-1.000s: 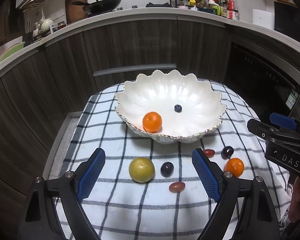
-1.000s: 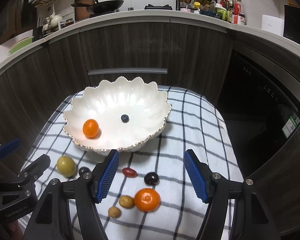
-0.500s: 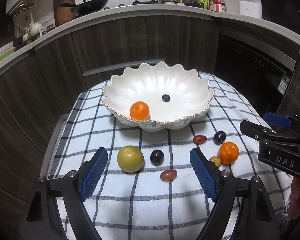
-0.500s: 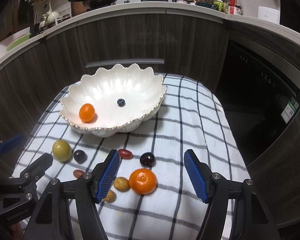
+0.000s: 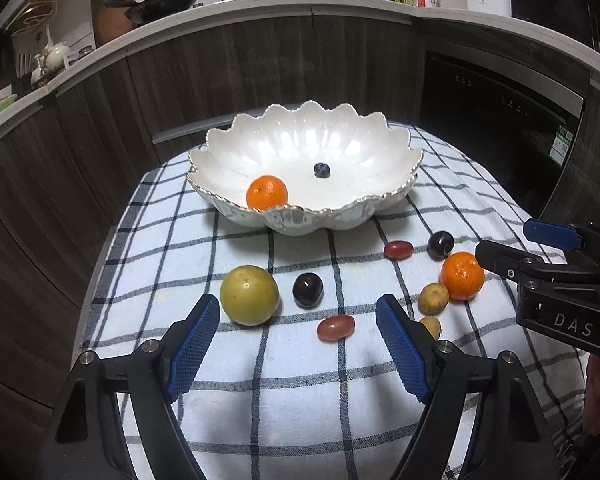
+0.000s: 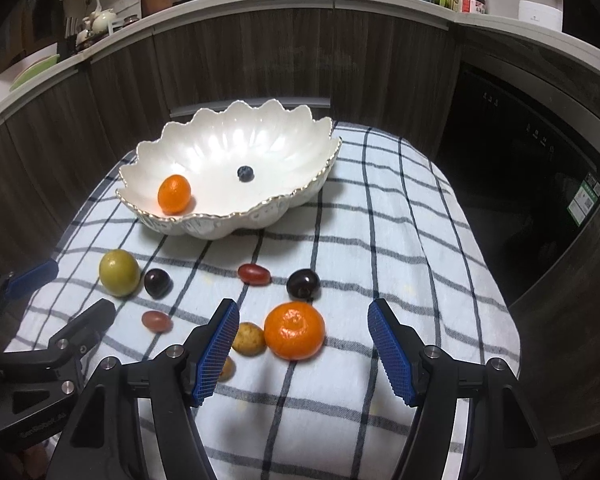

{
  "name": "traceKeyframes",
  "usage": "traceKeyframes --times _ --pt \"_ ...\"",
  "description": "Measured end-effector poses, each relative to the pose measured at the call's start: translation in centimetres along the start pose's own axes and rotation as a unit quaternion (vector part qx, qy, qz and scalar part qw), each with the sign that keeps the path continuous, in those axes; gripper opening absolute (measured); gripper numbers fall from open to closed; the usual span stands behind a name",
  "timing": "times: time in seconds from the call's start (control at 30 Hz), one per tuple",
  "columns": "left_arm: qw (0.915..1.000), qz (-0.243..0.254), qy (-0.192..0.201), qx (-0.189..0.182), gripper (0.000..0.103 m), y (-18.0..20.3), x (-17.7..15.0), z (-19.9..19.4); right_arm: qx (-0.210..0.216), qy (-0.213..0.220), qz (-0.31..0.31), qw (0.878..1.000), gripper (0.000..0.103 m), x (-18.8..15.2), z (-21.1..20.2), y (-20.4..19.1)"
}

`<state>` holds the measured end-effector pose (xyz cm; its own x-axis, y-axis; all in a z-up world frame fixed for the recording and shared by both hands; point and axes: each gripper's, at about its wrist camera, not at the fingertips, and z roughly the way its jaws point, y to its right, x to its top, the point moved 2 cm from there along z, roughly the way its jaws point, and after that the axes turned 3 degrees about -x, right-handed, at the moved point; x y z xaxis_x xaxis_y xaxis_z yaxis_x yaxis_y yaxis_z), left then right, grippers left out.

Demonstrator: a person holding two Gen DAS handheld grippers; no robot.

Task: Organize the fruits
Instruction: 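Withdraw both grippers from the bowl back toward the remaining fruits, then grasp the second mandarin with the right gripper while the left gripper grasps the red grape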

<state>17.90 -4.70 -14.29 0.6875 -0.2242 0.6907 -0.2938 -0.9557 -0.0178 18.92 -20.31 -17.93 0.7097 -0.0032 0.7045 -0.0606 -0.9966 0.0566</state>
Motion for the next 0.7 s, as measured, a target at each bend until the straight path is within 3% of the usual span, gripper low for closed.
traceKeyframes --times 0.7 --pt "0.9996 0.002 -0.027 -0.012 0.073 1.6 -1.0 4.0 0.02 -0.031 0.031 0.999 0.067 -0.4 3.5 0.7"
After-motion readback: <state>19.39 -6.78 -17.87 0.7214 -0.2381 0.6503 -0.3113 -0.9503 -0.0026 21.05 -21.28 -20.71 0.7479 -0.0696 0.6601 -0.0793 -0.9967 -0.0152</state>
